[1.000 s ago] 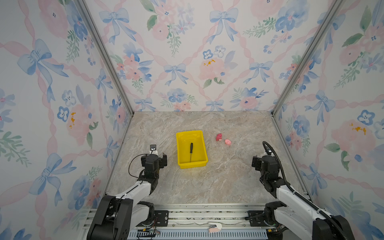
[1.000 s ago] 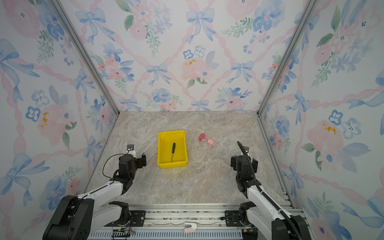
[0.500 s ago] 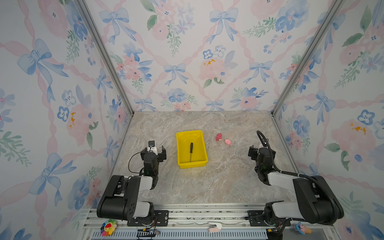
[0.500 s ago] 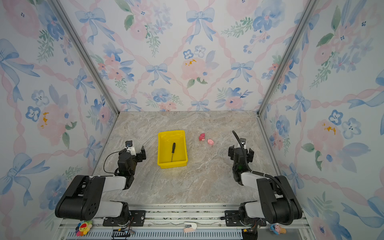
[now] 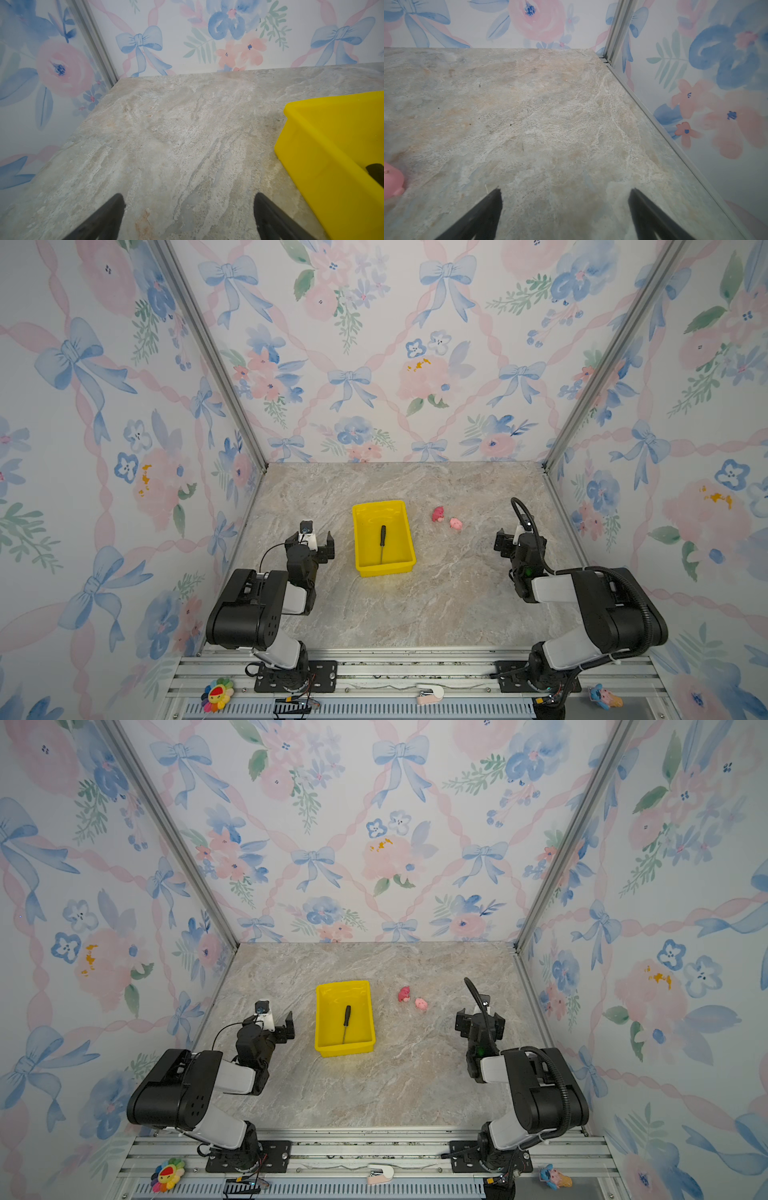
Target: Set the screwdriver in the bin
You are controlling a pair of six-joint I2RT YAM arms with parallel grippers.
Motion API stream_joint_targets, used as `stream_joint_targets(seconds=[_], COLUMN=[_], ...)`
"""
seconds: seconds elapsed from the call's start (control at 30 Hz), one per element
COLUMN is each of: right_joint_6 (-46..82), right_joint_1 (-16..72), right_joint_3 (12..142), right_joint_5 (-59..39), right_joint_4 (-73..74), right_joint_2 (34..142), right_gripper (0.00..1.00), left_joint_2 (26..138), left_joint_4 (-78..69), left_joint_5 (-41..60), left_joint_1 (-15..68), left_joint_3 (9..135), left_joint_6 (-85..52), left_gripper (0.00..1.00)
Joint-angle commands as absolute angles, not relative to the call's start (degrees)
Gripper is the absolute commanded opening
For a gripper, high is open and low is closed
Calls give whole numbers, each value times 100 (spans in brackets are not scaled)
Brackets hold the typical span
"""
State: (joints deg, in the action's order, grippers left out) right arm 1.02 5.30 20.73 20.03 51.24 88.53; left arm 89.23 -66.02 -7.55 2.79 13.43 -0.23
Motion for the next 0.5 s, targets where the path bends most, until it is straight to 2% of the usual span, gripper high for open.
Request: stream_joint_targets(seconds=[0.0, 0.47], right_joint_6=[157, 147], right_joint_1=[509, 503], right_joint_3=[2153, 2145], right_joint_5=[1846, 1846], right_joint_4=[5397, 5405], right_joint_2=[8886, 8881], right_gripper=[97, 97], left_joint_2=[8936, 8943], left_joint_4=[-6824, -6835], left_joint_5=[-647, -622], left_joint_1=[242, 237], left_joint_3=[1408, 1406], left_joint_6=[-106, -118], left_gripper=[97, 97])
